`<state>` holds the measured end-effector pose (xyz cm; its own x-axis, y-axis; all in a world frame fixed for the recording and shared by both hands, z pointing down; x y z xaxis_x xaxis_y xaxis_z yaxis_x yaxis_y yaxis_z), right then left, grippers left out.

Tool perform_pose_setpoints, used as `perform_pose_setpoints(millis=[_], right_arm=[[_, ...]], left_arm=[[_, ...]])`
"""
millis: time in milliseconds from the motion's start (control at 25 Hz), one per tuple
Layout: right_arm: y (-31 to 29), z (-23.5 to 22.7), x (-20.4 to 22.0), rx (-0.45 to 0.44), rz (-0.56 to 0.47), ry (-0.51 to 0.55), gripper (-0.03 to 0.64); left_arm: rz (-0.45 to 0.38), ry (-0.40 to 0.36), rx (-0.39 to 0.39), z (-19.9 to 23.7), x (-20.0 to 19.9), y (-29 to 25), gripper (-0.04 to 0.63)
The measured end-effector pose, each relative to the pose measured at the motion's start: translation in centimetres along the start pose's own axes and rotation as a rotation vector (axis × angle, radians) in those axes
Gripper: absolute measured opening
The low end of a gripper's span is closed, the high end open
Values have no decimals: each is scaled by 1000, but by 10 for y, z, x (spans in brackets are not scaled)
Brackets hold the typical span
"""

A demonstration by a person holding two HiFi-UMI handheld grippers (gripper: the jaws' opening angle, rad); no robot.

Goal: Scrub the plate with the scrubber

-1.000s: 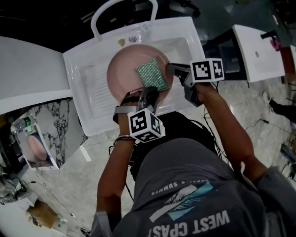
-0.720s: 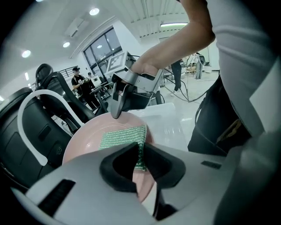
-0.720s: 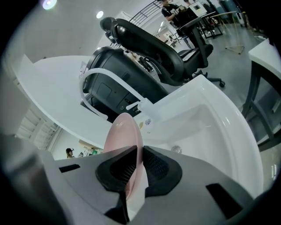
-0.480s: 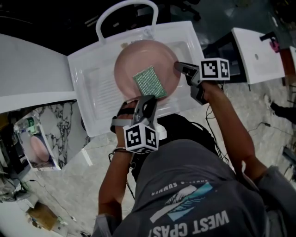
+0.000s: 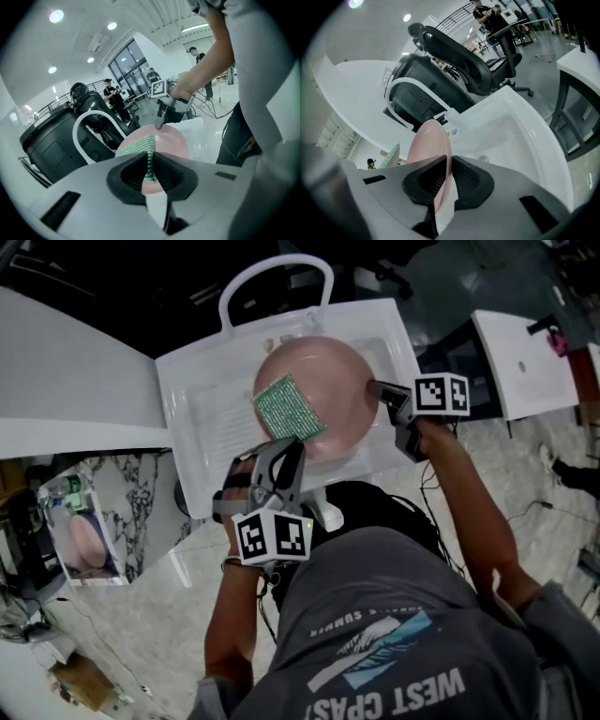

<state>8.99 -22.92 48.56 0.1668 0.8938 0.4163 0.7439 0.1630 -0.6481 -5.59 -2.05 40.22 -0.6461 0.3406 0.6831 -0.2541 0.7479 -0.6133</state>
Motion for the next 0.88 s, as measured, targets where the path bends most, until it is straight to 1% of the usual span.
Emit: perform_pose_setpoints(millis=[80, 160, 280, 360, 440, 560, 760, 880], right_arm=[[4, -1, 1, 13, -3, -6, 55], [8, -2, 1, 6, -10, -4, 55], [14, -2, 1, 5, -19, -2, 55], [20, -3, 2, 20, -24, -3, 55], [28, -5, 2, 46, -28, -6, 55], [33, -8, 2, 41, -35, -14, 55], [45, -16, 0, 64, -43, -25, 55], [52, -24, -2, 94, -45, -35, 55]], left_arm=[[1, 15, -35, 8, 5, 11, 41], [10, 36, -67, 17, 12, 20, 41], [36, 71, -111, 31, 32, 29, 41], [57, 93, -133, 39, 45, 32, 41], [76, 113, -144, 45, 56, 34, 41], [105, 135, -154, 55, 74, 34, 41], [163, 150, -160, 67, 104, 26, 41], [202, 151, -156, 77, 123, 17, 41]])
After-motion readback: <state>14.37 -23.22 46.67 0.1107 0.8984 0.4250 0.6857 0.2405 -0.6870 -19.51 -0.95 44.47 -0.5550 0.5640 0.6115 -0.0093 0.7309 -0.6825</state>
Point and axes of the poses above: the fingertips, and each gripper's own axes: y backward along the fingers, z to its left, x out of its underside, the point moved 6 cm from there along y, backward along the fingers, and after that the axes turned 5 degrees about x, right-handed, at the moved point
